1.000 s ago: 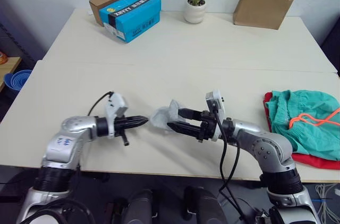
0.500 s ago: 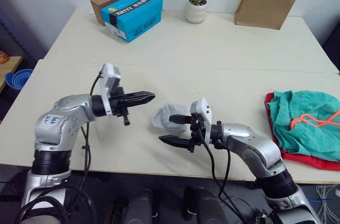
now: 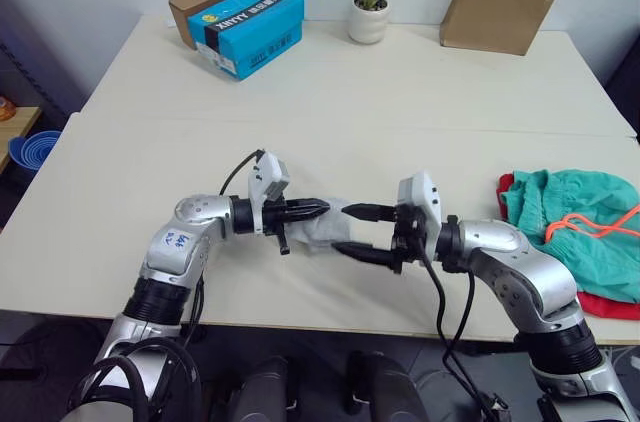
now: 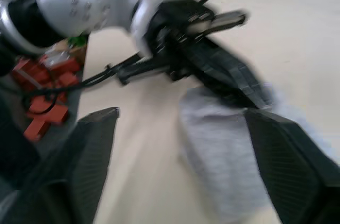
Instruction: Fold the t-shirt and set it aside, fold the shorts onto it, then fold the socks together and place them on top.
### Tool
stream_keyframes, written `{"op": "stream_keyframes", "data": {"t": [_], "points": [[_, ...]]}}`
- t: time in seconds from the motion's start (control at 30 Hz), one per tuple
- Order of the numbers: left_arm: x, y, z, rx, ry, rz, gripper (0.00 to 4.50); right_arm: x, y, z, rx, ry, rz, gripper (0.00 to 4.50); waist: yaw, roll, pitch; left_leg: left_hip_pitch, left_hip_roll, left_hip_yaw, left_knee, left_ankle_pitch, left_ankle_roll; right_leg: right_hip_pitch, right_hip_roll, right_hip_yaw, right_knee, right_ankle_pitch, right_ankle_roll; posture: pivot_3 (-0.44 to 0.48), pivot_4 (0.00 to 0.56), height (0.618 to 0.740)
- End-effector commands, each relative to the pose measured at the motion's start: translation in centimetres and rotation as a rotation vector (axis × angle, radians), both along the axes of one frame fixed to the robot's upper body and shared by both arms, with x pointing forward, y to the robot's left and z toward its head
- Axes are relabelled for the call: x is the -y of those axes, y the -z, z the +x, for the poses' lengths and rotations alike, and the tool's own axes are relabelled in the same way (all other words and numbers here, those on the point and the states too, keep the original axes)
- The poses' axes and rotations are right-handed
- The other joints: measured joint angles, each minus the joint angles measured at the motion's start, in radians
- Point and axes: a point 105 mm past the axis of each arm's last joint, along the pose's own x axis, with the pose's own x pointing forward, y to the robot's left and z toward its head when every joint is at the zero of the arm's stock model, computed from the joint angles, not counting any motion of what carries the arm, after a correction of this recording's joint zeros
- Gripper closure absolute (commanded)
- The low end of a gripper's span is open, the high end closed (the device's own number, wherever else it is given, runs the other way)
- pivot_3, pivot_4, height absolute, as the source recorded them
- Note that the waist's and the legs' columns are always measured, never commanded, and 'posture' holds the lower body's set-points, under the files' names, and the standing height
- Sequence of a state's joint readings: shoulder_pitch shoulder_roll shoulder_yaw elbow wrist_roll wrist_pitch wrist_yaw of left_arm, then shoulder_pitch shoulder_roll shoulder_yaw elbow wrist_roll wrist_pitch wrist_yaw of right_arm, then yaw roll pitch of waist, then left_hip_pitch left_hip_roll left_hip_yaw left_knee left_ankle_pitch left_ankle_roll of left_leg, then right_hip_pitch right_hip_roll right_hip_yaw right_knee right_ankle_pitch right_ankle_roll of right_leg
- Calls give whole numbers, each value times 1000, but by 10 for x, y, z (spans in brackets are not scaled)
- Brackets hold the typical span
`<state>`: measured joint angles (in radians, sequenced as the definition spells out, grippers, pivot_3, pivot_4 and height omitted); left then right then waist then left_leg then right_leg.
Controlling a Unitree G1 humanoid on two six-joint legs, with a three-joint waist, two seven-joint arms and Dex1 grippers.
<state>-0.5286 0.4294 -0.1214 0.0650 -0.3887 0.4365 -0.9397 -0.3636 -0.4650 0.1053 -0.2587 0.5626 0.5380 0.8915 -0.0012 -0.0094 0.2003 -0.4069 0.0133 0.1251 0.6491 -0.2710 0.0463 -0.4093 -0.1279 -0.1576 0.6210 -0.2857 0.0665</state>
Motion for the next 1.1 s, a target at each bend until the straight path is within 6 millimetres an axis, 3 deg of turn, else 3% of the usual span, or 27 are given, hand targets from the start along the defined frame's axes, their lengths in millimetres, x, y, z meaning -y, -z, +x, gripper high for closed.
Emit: {"op": "stream_keyframes", "data": {"t": [0.03,0.17,0.23,0.37,0.6,0.8,0.97,1.1], "points": [[-6,-5,1,39,-21,1,4500,-3,4,14,104,69,-11,2335,0,0,0,0,0,0,0,0,0,0,0,0,0,0,0,0,150,740],[-12,4,0,25,-50,28,4500,-14,14,32,113,158,16,3735,-2,0,0,0,0,1,0,1,0,0,0,0,1,0,0,0,150,740],[-14,5,2,2,-87,-17,4500,-18,30,36,113,185,-36,4460,-2,0,0,0,0,1,0,1,0,0,0,0,1,0,0,0,150,740],[-11,12,-1,-53,-96,-87,4500,-19,57,40,43,207,-80,4460,-1,0,0,0,-1,0,1,1,0,1,0,0,3,0,0,0,150,740],[-18,46,-4,-110,-117,-7,4500,-7,63,49,26,270,-61,4460,-3,0,0,2,-1,0,1,2,-1,1,0,0,3,0,0,0,150,740],[-29,54,-4,-107,-135,20,4500,10,48,55,5,332,35,4460,-3,0,0,3,0,0,1,2,-1,1,-1,1,4,0,0,0,150,740],[-27,38,-13,-16,-66,-28,4500,26,9,43,-62,258,242,4460,-2,0,0,2,0,-1,0,2,-1,1,-2,1,3,0,0,0,150,740],[-24,18,-22,102,12,-64,4500,38,6,40,-170,244,187,3223,-1,1,0,2,0,-1,0,2,0,1,-2,0,2,0,0,0,150,740]]}}
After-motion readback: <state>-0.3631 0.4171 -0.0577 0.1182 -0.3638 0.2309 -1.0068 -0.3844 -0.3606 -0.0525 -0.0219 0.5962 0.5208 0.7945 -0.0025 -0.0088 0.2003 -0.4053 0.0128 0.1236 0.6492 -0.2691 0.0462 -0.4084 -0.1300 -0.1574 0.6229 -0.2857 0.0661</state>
